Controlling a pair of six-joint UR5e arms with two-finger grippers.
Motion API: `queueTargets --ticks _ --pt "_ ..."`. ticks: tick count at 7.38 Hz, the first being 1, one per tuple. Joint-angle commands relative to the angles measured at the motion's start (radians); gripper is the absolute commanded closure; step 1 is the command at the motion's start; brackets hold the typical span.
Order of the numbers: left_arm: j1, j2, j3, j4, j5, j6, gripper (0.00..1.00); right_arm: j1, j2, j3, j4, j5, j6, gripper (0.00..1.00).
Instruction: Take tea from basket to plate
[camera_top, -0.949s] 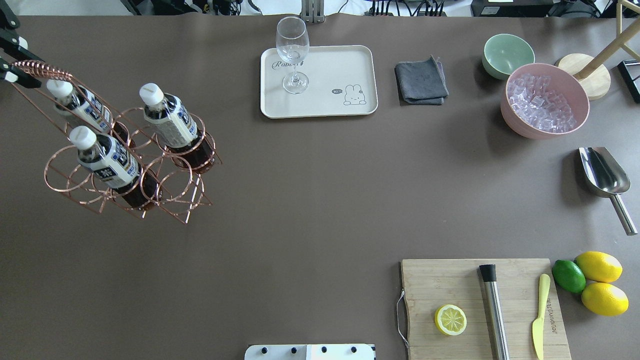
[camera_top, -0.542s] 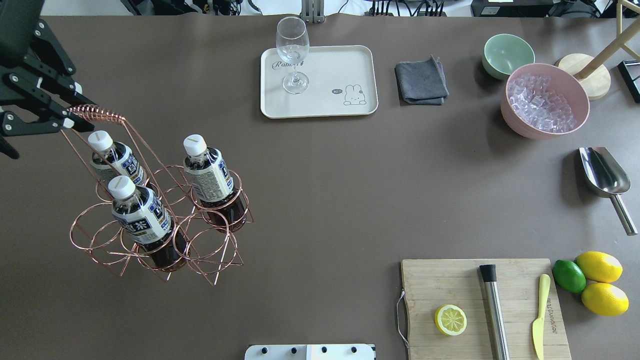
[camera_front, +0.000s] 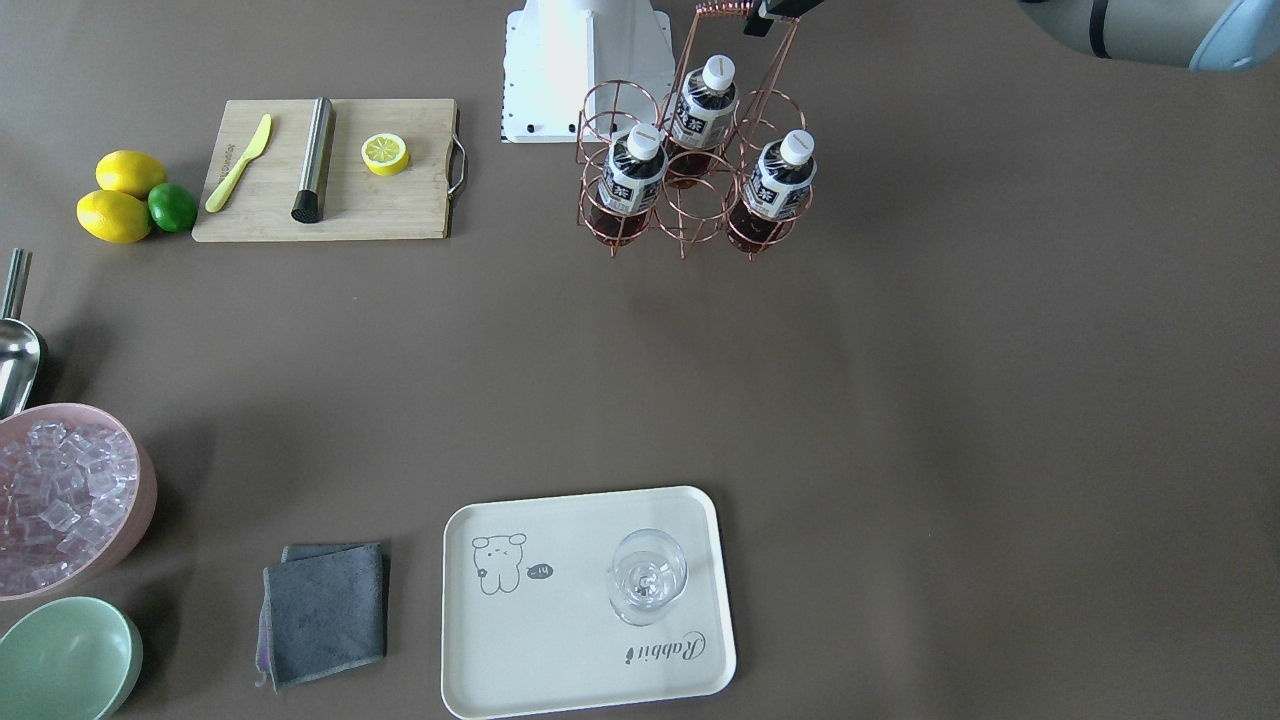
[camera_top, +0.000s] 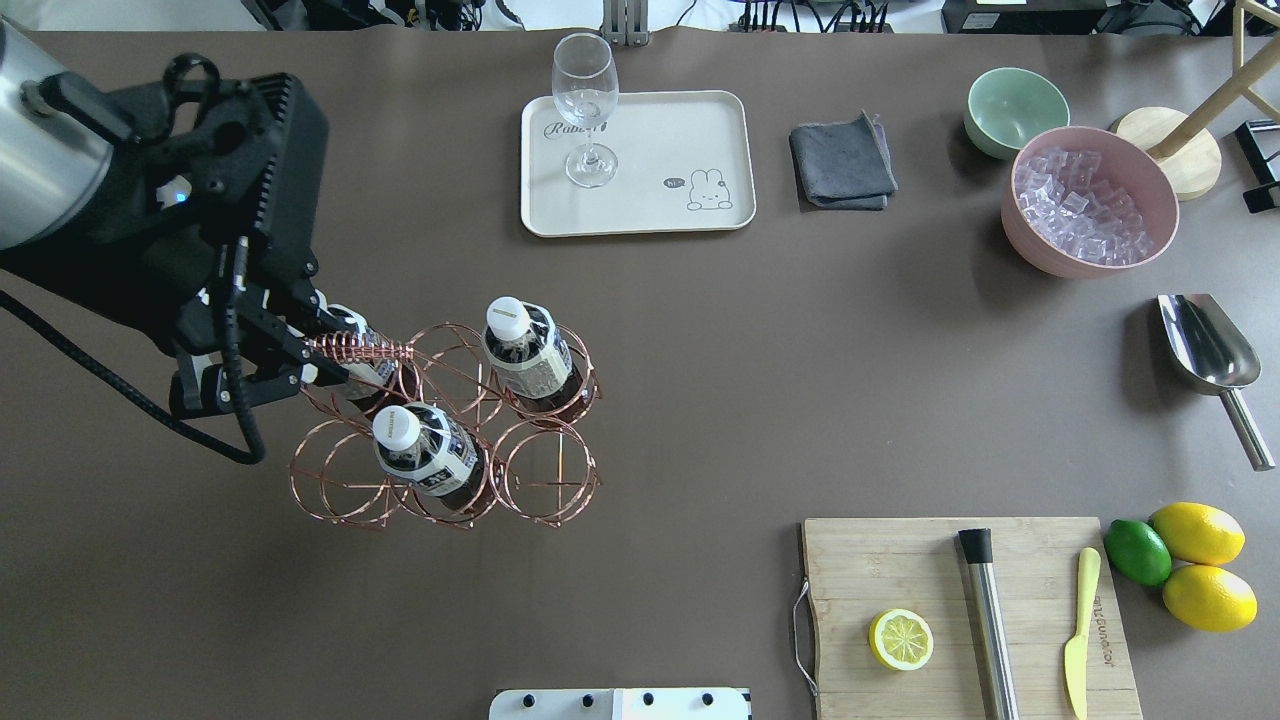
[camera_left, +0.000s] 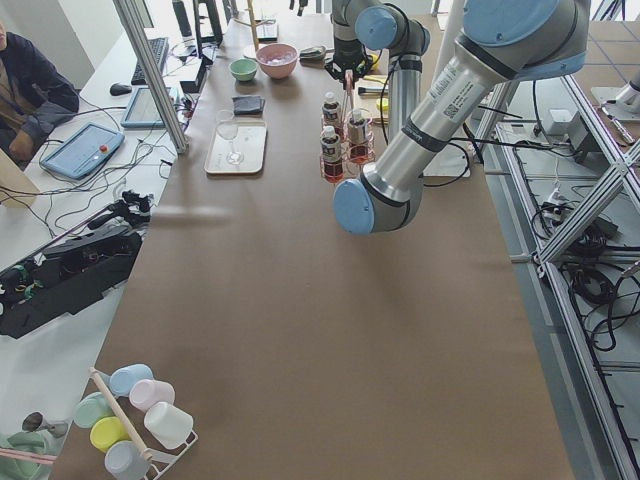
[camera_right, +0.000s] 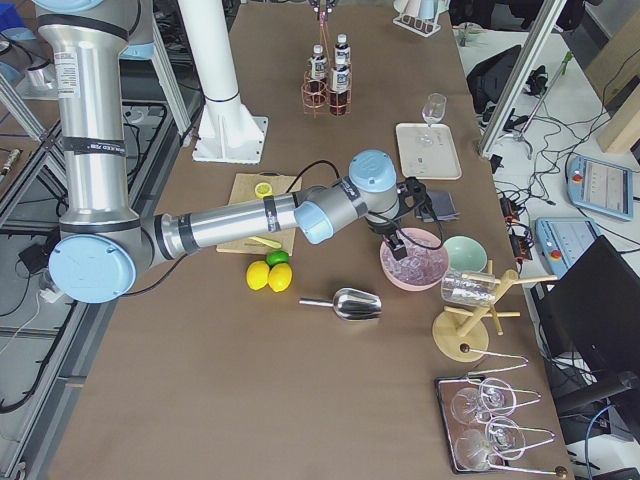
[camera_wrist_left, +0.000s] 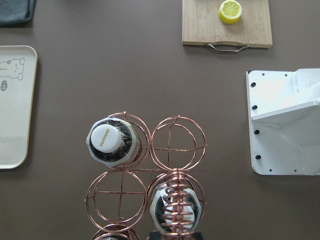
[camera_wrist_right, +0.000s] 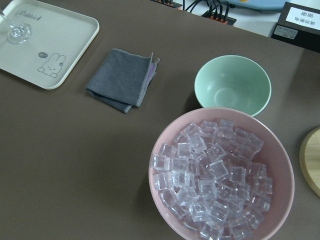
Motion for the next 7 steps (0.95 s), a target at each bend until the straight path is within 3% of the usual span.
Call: queueTargets --ticks 1,4,5,7 --pt "0.035 -0.047 0.093 -0.08 0.01 -0.075 1.0 -0.136 0.034 0.01 0.268 -0.009 0.221 0.0" --pt "0.071 -0.057 0.147 -0.107 0.077 -0.085 1.0 -0.231 0.021 0.015 0.557 -0.128 0.334 0.0" --pt "0.069 -0.076 0.183 -0.108 0.079 -0.082 1.0 -0.306 0.021 0.013 0.629 -0.233 0.333 0.0" --pt "0.071 -0.088 0.231 -0.163 0.144 -0.089 1.0 -0.468 0.075 0.015 0.66 -0.471 0.275 0.0"
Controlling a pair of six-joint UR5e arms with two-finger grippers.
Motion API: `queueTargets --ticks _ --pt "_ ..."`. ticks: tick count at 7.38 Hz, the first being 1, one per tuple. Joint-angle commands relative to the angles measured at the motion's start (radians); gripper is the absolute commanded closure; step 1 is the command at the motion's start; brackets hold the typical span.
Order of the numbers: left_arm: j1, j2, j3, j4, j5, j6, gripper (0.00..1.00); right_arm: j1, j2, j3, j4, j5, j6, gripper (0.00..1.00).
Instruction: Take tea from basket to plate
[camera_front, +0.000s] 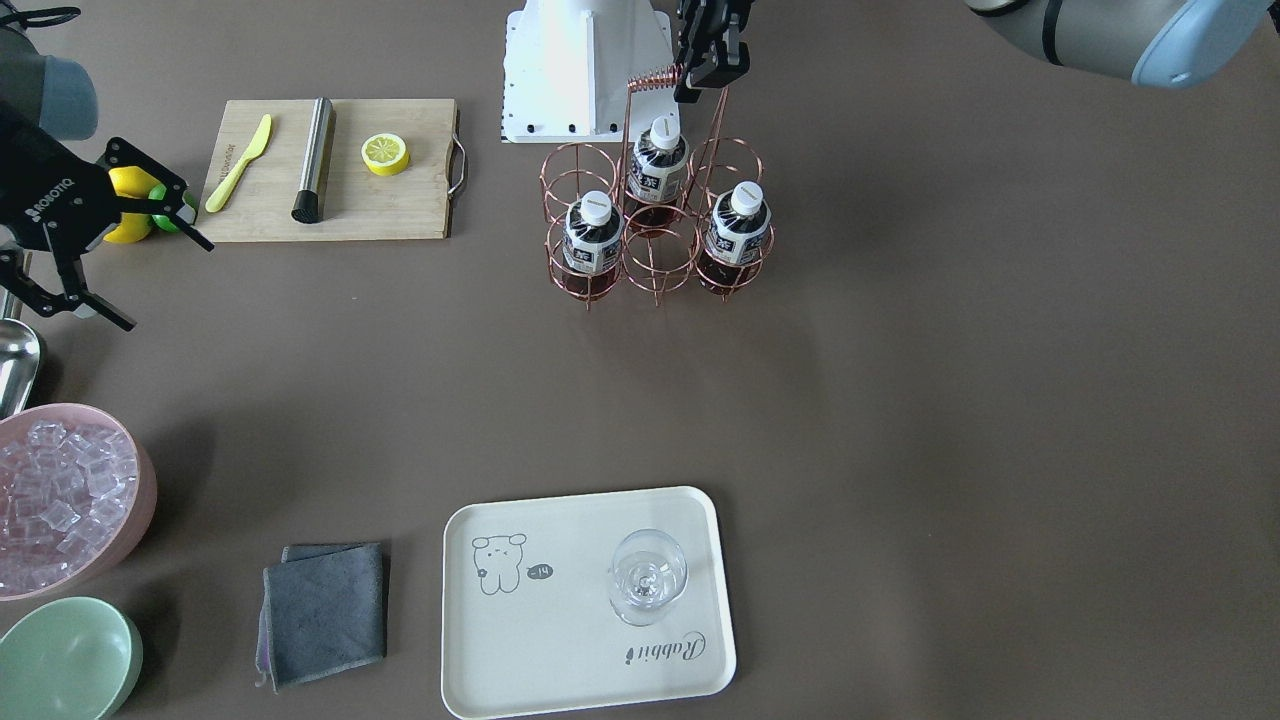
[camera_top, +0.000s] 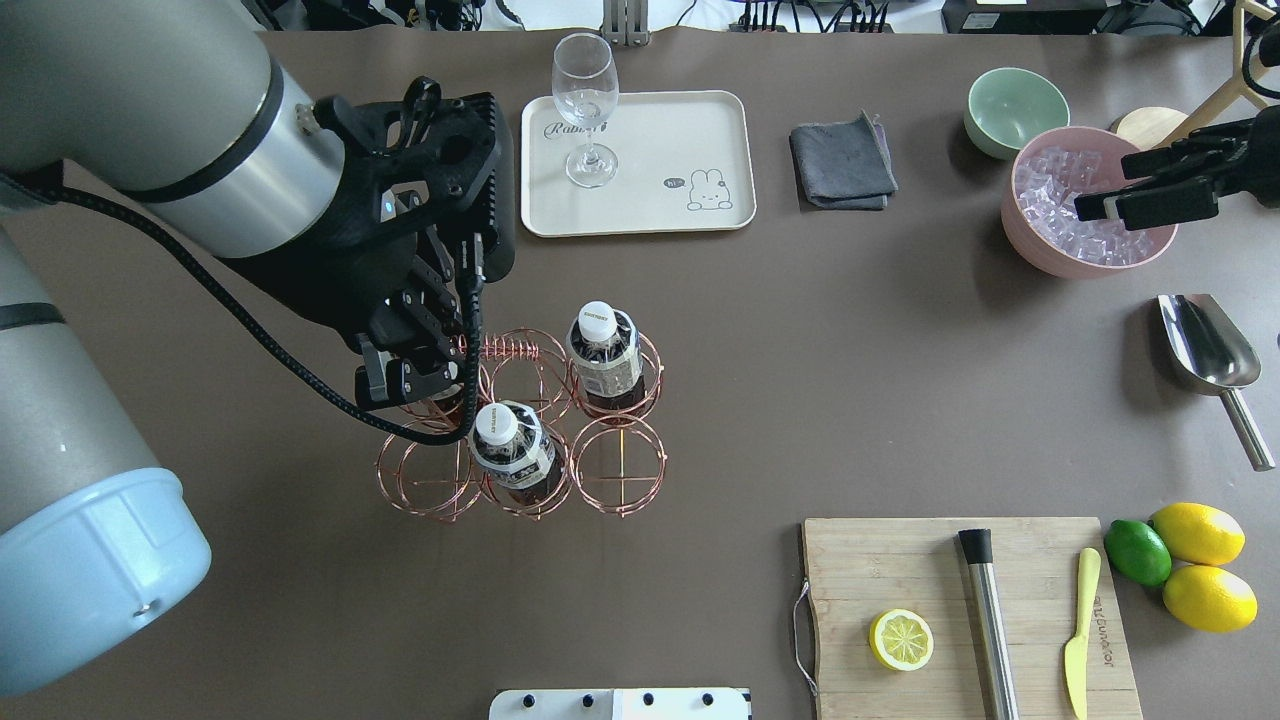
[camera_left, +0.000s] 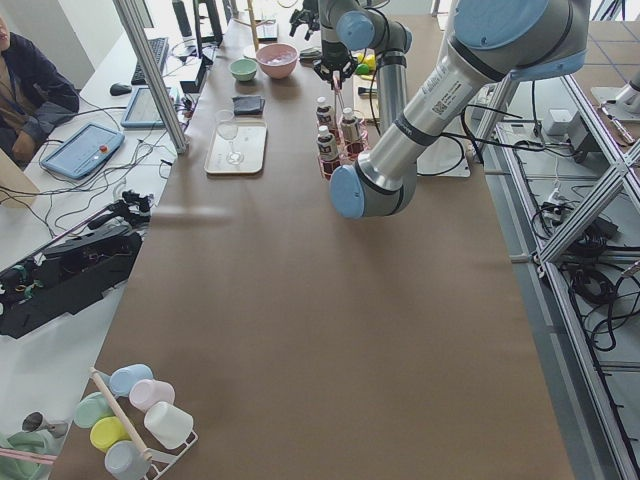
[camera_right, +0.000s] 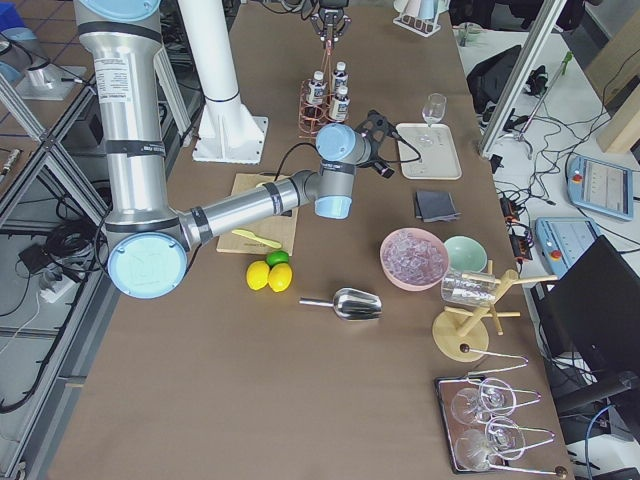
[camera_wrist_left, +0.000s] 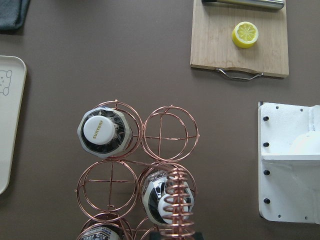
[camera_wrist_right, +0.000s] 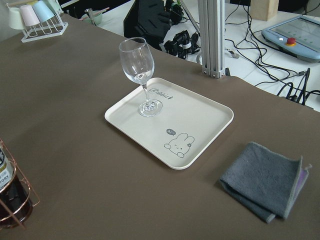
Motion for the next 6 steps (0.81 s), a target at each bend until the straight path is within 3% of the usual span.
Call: queueTargets --ticks 1,4,6 --pt "0.002 -0.017 0.039 -0.038 0.051 -0.006 1.0 -0.178 0.048 -0.002 0.04 -0.256 -0.062 0.0" --pt "0.023 -0.004 0.077 -0.102 0.062 -0.008 1.0 -0.253 0.094 -0.01 0.04 -0.347 -0.116 0.0" --pt "0.044 -0.009 0.131 -0.158 0.09 -0.042 1.0 -0.356 0.166 -0.041 0.028 -0.503 -0.18 0.0"
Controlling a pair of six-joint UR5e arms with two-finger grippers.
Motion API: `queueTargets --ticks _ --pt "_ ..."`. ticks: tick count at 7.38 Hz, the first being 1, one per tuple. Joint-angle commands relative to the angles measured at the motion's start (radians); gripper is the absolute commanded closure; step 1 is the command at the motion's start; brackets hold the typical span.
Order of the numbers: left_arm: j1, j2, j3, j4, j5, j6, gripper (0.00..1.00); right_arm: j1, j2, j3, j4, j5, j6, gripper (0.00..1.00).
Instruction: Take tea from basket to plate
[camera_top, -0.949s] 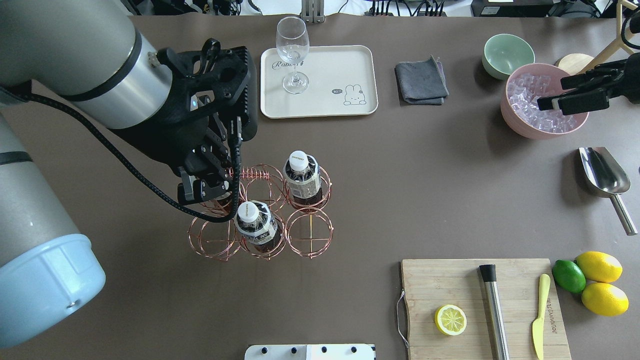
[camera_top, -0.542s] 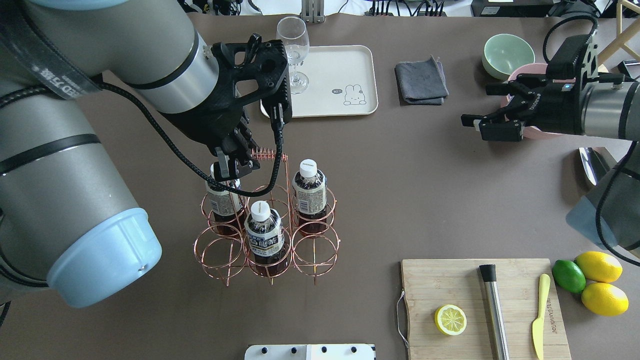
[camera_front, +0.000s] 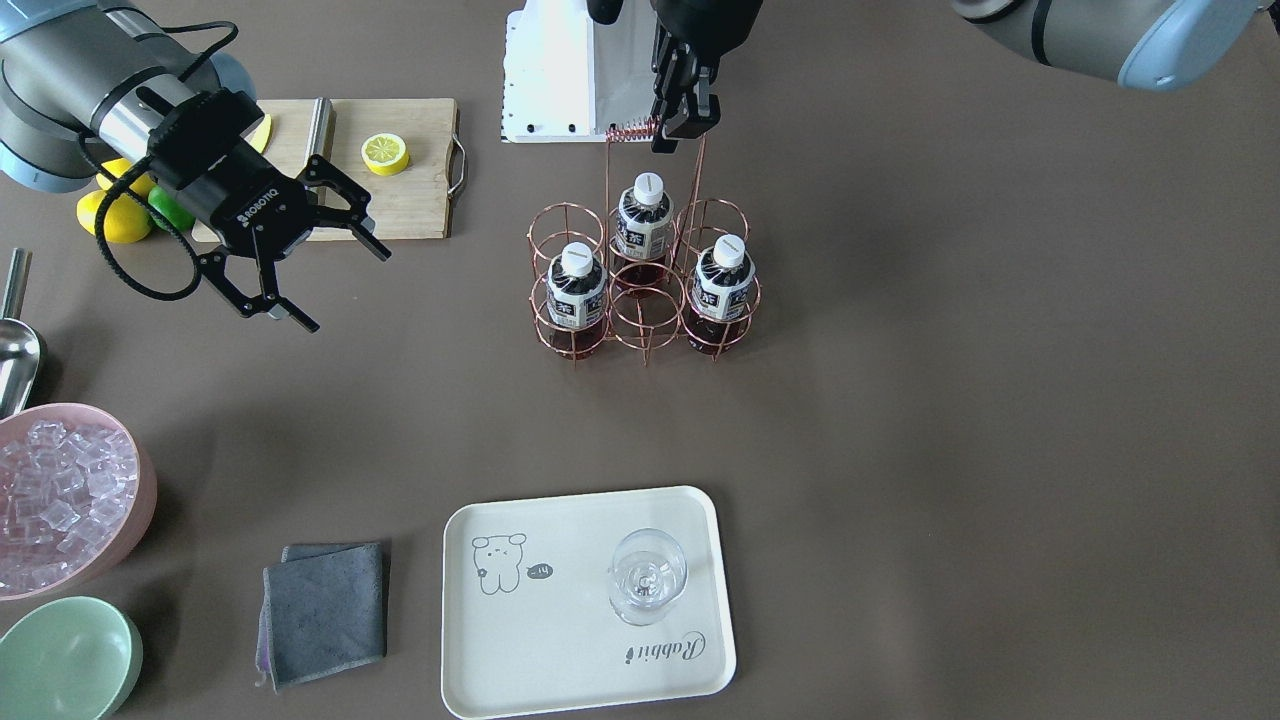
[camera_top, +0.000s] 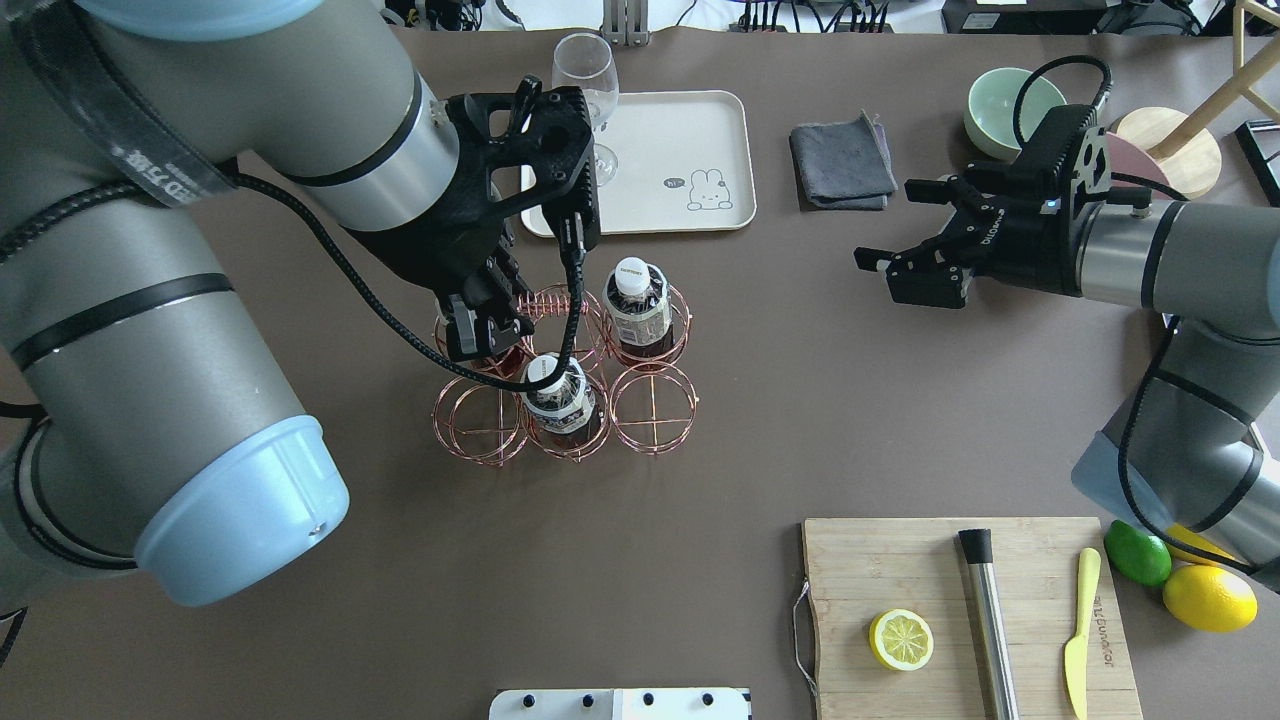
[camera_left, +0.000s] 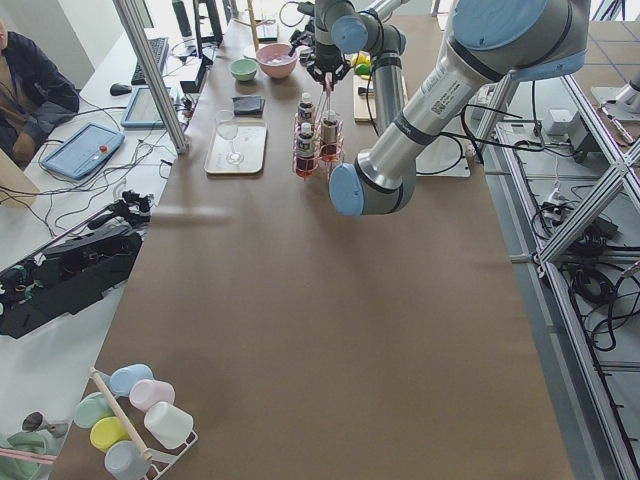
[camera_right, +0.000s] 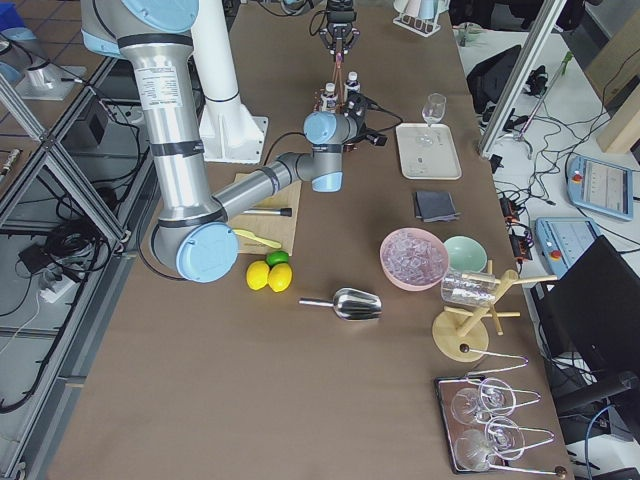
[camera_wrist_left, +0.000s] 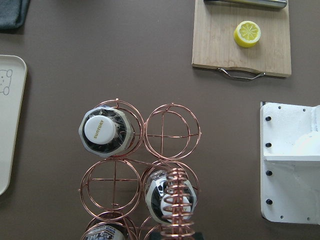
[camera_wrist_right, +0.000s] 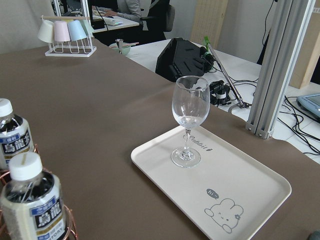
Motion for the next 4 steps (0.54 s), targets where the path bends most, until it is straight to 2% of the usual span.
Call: queueTargets --ticks 1,3,4 --pt "0.025 -0.004 0.037 -0.05 0.021 -0.041 1.0 -0.088 0.068 -0.033 -0.01 -0.126 -0.047 0.0" --pt "0.026 -0.006 0.034 -0.05 0.024 -0.041 1.0 -0.096 0.08 -0.036 -0.01 -0.149 -0.043 0.0" --pt "0.026 -0.003 0.03 -0.05 0.022 -0.041 1.0 -0.125 0.091 -0.035 -0.012 -0.196 -0.036 0.0"
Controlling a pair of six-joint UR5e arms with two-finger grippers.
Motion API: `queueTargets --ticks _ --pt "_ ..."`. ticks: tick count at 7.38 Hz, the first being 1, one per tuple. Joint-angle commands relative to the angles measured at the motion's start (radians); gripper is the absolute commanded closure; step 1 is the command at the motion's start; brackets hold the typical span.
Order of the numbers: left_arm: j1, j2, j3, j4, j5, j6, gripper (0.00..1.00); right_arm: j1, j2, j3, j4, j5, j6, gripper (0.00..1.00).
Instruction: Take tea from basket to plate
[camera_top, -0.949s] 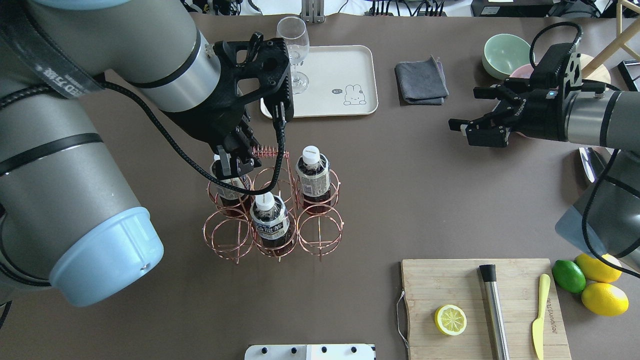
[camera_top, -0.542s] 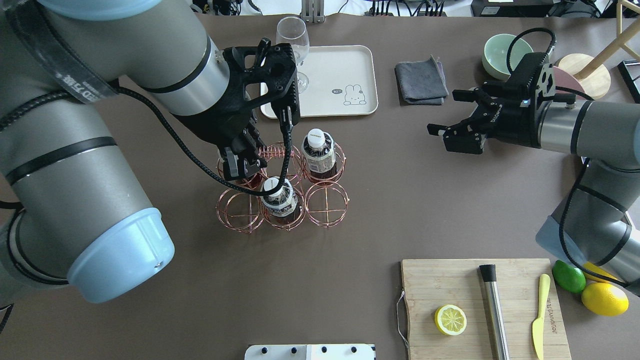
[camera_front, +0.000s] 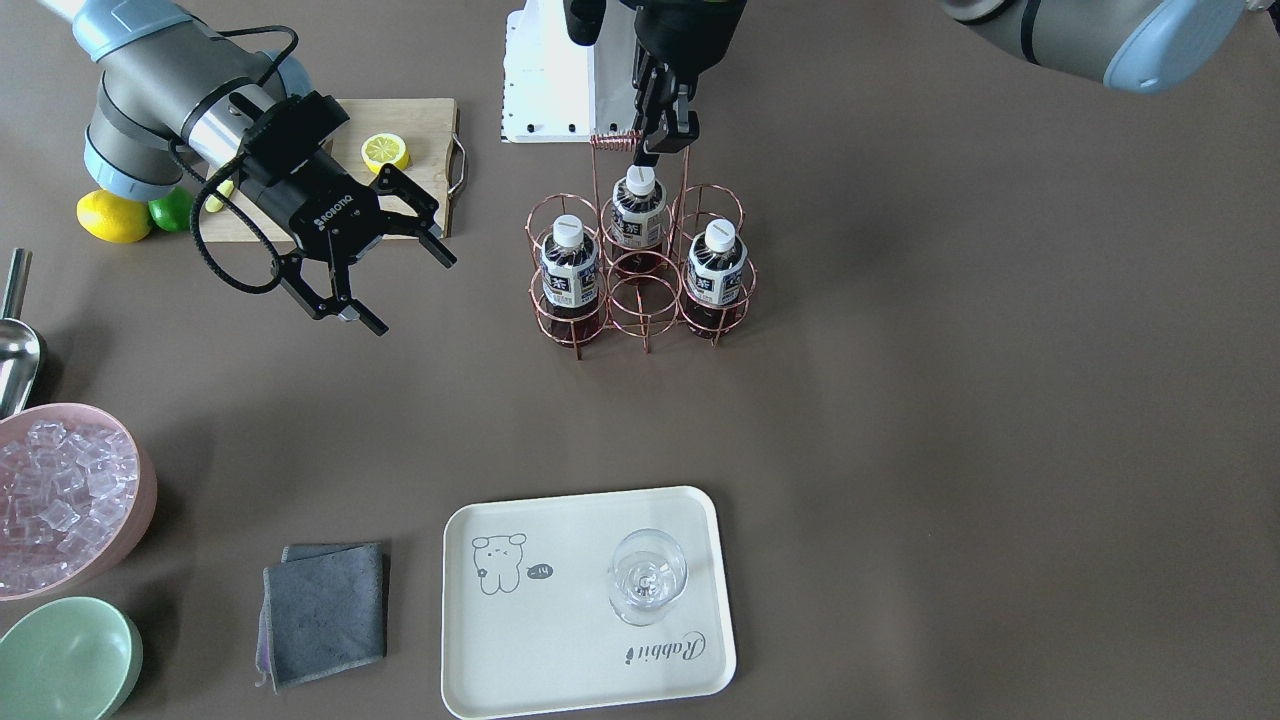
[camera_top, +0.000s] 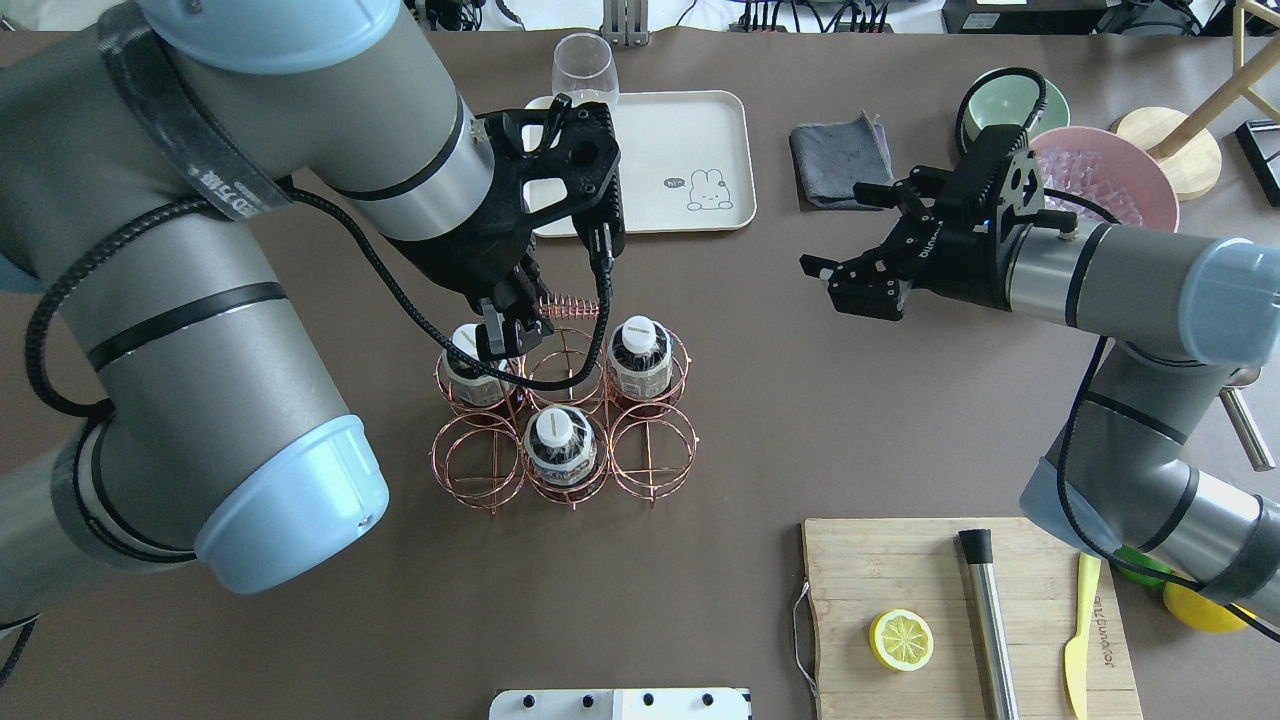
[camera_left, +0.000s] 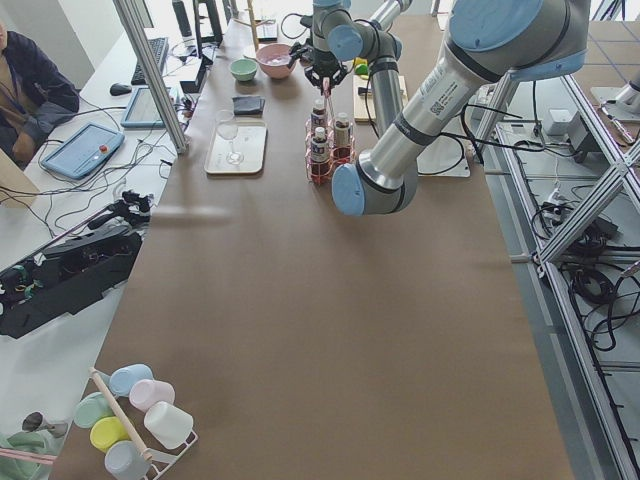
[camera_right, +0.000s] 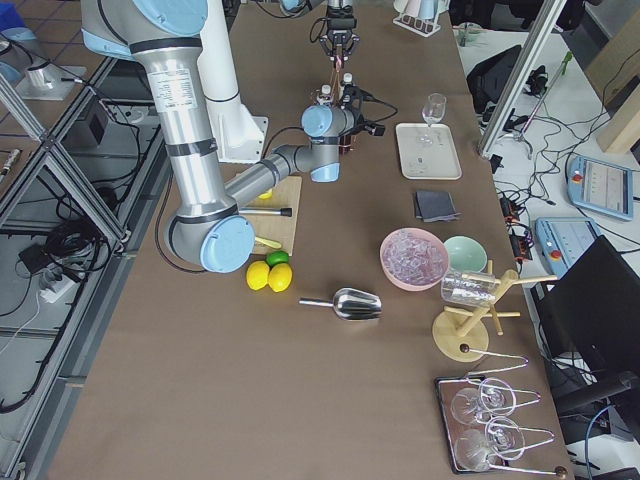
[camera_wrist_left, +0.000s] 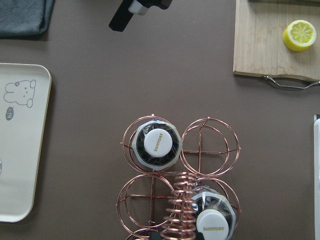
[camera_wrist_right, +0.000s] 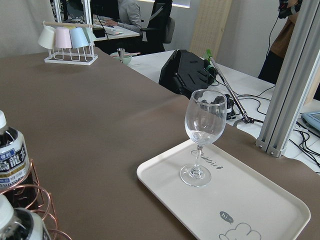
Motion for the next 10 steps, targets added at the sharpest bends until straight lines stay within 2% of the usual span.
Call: queueTargets --ticks 1,3,4,5,8,10 --pt "-0.001 0.004 -0.015 0.0 0.001 -0.002 1.0 -0.053 0.03 0.0 -0.005 -0.091 0.007 0.0" --pt "-0.004 0.008 -0.038 0.002 0.001 -0.002 1.0 -0.051 0.068 0.009 -0.054 -0.096 0.009 0.0" --pt "-0.004 0.014 -0.05 0.004 0.0 -0.002 1.0 -0.077 0.073 0.009 -0.054 -0.152 0.024 0.0" --pt "-0.004 0.022 -0.057 0.004 0.001 -0.002 1.0 -0.147 0.084 0.009 -0.054 -0.262 0.026 0.0" --pt "-0.001 0.036 -0.057 0.002 0.001 -0.002 1.0 -0.171 0.09 0.061 -0.095 -0.278 0.029 0.0" --pt "-0.001 0.036 -0.057 0.002 0.001 -0.002 1.0 -0.192 0.089 0.075 -0.115 -0.289 0.105 0.0"
